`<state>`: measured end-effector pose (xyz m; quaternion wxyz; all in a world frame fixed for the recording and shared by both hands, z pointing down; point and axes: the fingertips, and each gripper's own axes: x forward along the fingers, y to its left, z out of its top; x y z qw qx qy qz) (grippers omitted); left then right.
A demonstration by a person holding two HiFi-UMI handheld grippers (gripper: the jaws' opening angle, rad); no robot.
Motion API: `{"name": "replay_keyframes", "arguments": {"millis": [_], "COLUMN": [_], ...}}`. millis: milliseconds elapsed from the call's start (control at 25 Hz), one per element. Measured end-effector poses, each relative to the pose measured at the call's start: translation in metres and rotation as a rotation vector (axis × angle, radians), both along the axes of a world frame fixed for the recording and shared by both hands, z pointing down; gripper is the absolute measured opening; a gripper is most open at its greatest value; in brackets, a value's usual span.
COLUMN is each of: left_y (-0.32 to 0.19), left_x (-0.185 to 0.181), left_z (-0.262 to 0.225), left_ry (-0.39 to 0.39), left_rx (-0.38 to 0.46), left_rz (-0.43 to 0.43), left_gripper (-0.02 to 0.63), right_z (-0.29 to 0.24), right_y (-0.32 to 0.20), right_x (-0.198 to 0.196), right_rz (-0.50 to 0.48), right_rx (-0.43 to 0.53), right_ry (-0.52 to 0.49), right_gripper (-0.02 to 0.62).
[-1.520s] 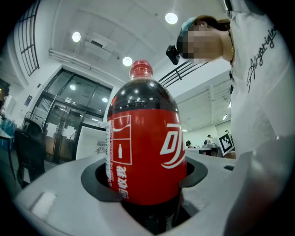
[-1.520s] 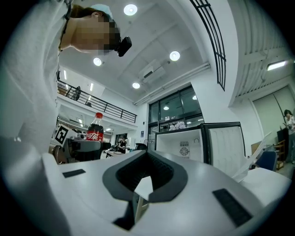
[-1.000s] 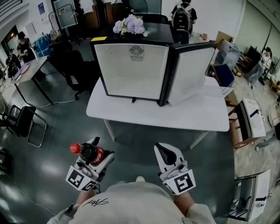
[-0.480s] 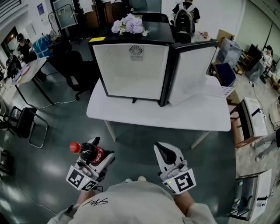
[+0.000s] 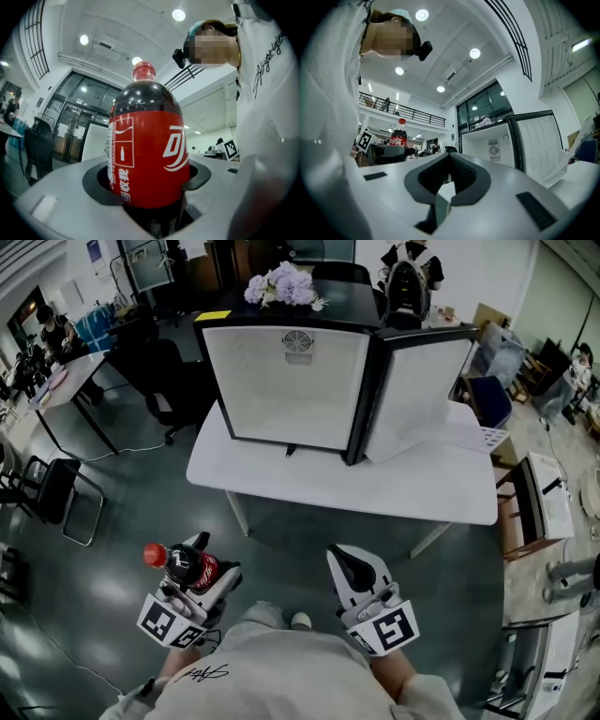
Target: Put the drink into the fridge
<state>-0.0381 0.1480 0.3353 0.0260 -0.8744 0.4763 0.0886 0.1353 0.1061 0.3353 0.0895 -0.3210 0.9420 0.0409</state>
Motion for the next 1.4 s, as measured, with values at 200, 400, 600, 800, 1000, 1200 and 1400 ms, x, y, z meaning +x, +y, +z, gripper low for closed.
{"name": "replay_keyframes", "arguments": {"millis": [200, 400, 600, 800, 1000, 1200, 1400], "left_y": [0.005, -0.002, -0.018, -0.042, -0.069, -0.092, -0.117], "left_x": [-0.001, -0.006, -0.007, -0.010, -0.013, -0.016, -0.023], "left_z": [0.009, 0.010, 0.009, 0.007, 0.008, 0.007, 0.010], "left_ry": [-0.024, -0.020, -0.022, -0.006, 0.000, -0.010, -0.011], "left_rx": [-0.025, -0.022, -0.013, 0.004, 0.003, 0.001, -0.004], "left_rz": [-0.020, -0.032, -0.010, 0.018, 0.038, 0.053, 0.058], "left_gripper": [0.311, 0.311, 0.311, 0.311, 0.311, 0.311, 0.311], "right_z": [0.011, 0.008, 0.004, 0.003, 0.003, 0.001, 0.001], "right_y": [-0.004, -0.012, -0.024, -0.044, -0.064, -0.086, -0.109], "right_x": [-0.010, -0.021, -0.019, -0.020, -0.021, -0.024, -0.032], "right_rz": [-0.042, -0.064, -0.034, -0.002, 0.026, 0.041, 0.045], "right_rx": [-0.034, -0.020, -0.009, 0.003, 0.007, 0.008, 0.011], "right_ry": [-0.004, -0.004, -0.002, 0.001, 0.007, 0.011, 0.013], "right_gripper": [0.012, 0.012, 0.012, 0.012, 0.012, 0.012, 0.012]}}
